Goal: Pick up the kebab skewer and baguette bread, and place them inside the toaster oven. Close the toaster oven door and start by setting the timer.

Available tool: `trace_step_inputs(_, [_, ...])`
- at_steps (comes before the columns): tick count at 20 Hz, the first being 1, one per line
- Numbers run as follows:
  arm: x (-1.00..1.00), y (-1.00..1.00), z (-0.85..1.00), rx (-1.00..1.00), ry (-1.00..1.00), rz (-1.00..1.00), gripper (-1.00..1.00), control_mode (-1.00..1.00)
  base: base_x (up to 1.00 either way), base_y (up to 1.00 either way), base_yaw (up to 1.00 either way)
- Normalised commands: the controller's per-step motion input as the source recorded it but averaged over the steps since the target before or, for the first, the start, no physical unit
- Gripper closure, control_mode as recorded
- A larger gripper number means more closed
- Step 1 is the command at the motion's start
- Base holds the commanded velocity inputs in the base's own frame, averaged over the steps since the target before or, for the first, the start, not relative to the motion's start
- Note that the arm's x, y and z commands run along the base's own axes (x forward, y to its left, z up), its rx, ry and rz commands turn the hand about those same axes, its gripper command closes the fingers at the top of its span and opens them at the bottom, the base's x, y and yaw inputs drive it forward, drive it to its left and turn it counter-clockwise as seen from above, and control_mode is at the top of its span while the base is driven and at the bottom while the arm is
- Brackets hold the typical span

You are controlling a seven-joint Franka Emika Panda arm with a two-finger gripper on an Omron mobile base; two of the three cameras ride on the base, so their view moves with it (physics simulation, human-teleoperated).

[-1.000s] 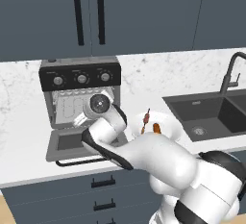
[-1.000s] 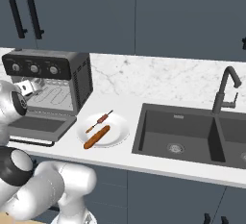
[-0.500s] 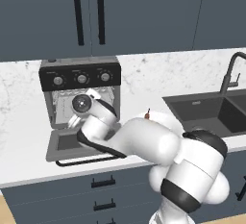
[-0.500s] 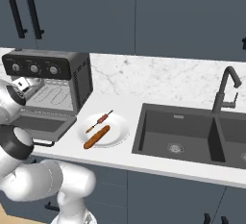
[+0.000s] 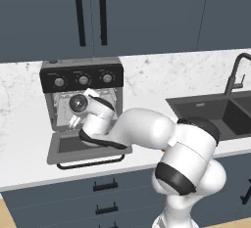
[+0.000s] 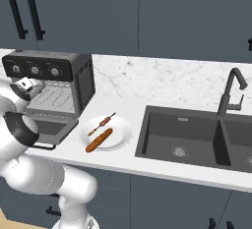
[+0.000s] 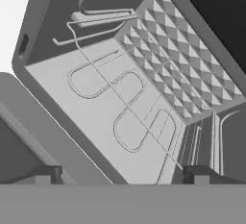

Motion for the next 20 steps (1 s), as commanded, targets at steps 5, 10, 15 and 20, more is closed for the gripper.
trace_step_inputs(5, [0.17,0.0,-0.1,0.0,-0.05,0.0,-1.0,-1.0,0.0,0.0,0.0])
trace_step_inputs(10, [0.12,0.0,-0.01,0.02,-0.08,0.0,-1.0,-1.0,0.0,0.0,0.0])
trace_step_inputs(15, [0.14,0.0,-0.03,0.11,-0.01,-0.02,-1.0,-1.0,0.0,0.0,0.0])
trace_step_inputs(20, [0.2,0.0,-0.02,0.11,0.0,-0.04,-1.0,-1.0,0.0,0.0,0.0])
